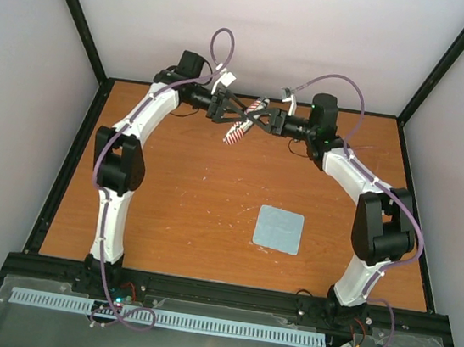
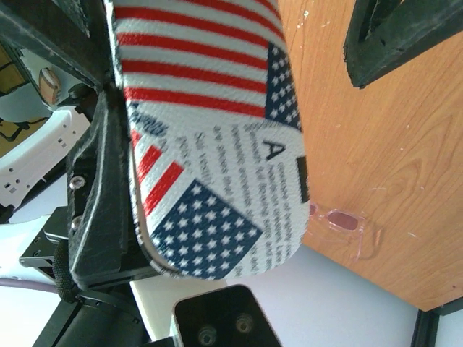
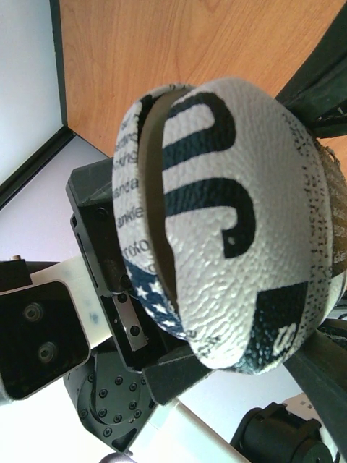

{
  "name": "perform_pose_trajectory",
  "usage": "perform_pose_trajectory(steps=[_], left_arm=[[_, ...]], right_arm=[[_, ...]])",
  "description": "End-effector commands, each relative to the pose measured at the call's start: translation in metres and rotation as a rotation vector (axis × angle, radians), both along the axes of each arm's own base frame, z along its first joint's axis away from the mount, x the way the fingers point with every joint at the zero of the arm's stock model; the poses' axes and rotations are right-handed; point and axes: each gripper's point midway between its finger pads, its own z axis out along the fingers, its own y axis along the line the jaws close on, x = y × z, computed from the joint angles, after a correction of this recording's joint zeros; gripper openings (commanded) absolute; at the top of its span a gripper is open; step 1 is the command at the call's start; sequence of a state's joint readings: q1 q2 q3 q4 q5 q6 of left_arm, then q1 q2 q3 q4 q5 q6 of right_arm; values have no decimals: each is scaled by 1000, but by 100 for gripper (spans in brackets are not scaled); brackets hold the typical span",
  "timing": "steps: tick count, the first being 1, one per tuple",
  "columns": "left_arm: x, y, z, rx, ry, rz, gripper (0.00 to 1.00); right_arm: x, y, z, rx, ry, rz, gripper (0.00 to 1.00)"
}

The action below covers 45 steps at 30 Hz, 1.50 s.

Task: Organize the sunglasses
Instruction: Open the sunglasses case.

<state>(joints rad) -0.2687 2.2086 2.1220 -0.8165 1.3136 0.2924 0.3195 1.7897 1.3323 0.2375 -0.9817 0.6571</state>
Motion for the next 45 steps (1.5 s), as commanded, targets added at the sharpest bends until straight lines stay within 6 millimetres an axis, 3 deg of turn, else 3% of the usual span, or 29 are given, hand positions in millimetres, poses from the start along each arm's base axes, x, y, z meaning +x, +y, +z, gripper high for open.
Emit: perform_pose_trajectory(steps=[1,11,26,32,39,45], left_arm=[[18,11,-28,68,-22,52,87],[23,11,-46,95,-22,57,84],[51,29,-78,183,-70,119,82],[54,33,-73,192,-83,137,99],[37,49,-36,49,-22,126,99],[10,50,-25,-24,56,61,100]], right_arm=[[-30,6,63,81,-167,110,33],[-48,6,72,110,-154,190,32],[-73,-1,71,75,-116,223,30],[-67,-1,59,46,-96,190,30],[-44,-5,34,8,-94,65,28],[-29,-5,40,48,-123,2,28]])
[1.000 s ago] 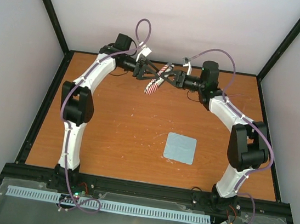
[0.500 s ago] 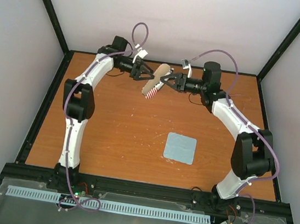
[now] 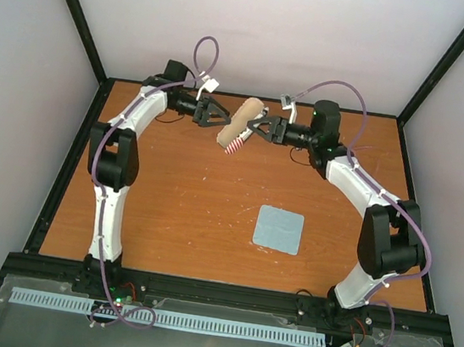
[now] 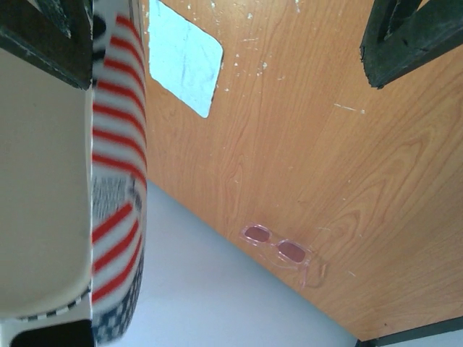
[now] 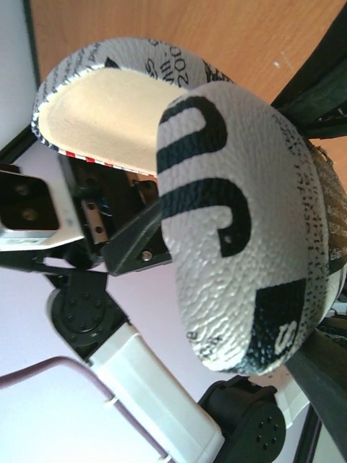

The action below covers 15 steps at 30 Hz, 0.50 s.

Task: Organize the sunglasses
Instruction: Open the sunglasses case.

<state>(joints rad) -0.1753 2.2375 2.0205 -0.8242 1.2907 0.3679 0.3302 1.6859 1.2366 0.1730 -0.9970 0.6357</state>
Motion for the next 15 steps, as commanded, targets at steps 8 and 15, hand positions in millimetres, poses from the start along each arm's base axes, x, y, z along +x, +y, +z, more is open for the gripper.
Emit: perform_pose_trajectory(steps=[8,15], left_arm=[[-28,2,13,-58,39,-55,98],[-30,-14,17,-44,20,-78,51]], right_arm=[[10,1,51,85,-177,-33,28],[9,2,56,96,-181,-25,28]])
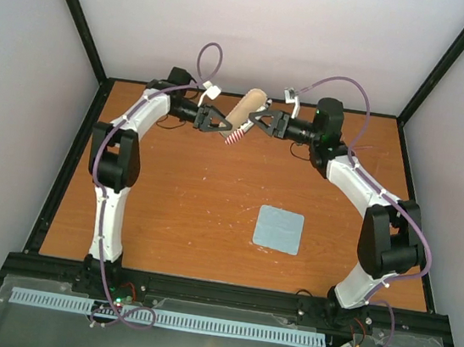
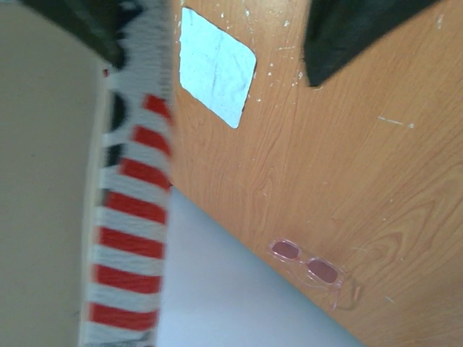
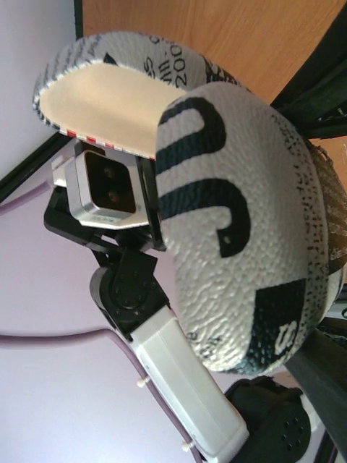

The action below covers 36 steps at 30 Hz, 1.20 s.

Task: Organize the sunglasses
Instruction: Open the sunglasses case, then place the sunglasses case at the center of the board.

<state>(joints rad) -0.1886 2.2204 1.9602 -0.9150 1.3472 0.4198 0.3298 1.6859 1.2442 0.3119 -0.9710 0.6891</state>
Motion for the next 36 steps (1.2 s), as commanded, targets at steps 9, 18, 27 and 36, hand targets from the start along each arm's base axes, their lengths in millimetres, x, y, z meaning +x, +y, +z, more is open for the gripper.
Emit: perform_pose_trajectory(steps=[9,18,27,36], left_arm=[[-4,-11,39,-29,-75,-31,0],[11,13,14,347,-348,1,0],[11,31,-64,869,-743,-104,1],[37,22,-91,1018,-960,-37,1]], right_arm=[[-1,0,15,1,-62,8,40],[6,-118,-75,-383,162,-434,100],[8,-203,-85,-541,235,-811,100],[19,-204,-90,-505,259,-842,100]])
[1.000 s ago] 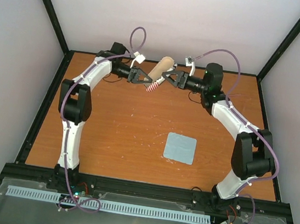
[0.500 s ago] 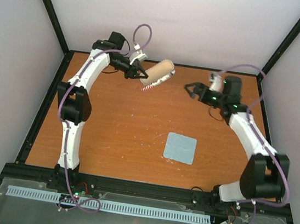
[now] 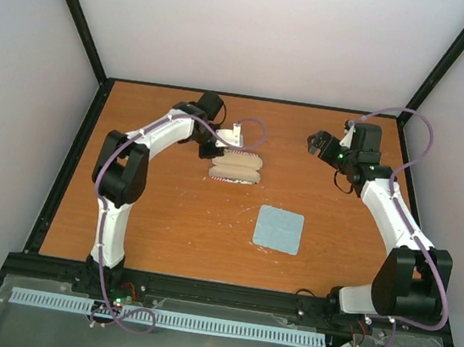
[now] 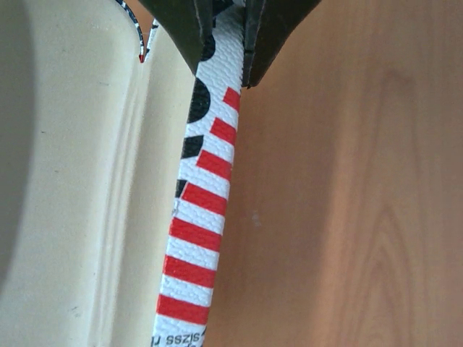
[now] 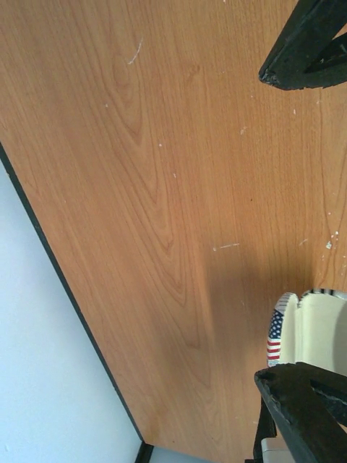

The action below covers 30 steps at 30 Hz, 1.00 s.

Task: Organize the sunglasses
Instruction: Place the sunglasses case at the center of the board.

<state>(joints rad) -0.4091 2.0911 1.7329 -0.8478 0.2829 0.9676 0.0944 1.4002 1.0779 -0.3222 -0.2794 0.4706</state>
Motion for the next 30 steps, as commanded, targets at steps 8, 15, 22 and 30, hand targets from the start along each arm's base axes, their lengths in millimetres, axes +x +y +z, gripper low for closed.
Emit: perform_pose_trajectory(steps=[8,15,22,30], left_arm=[[60,-6,22,38,-385,28,7],[53,-18,-4,24,-382,42,11],[46,-27,-12,12,-364,26,21],[47,-19,-5,37,-386,57,63]], right_arm=[[6,-11,-15,-14,57,-94,100],[10,-6,-22,4,72,-68,100],[13,4,-28,40,94,-26,100],[8,4,-32,38,102,-20,100]])
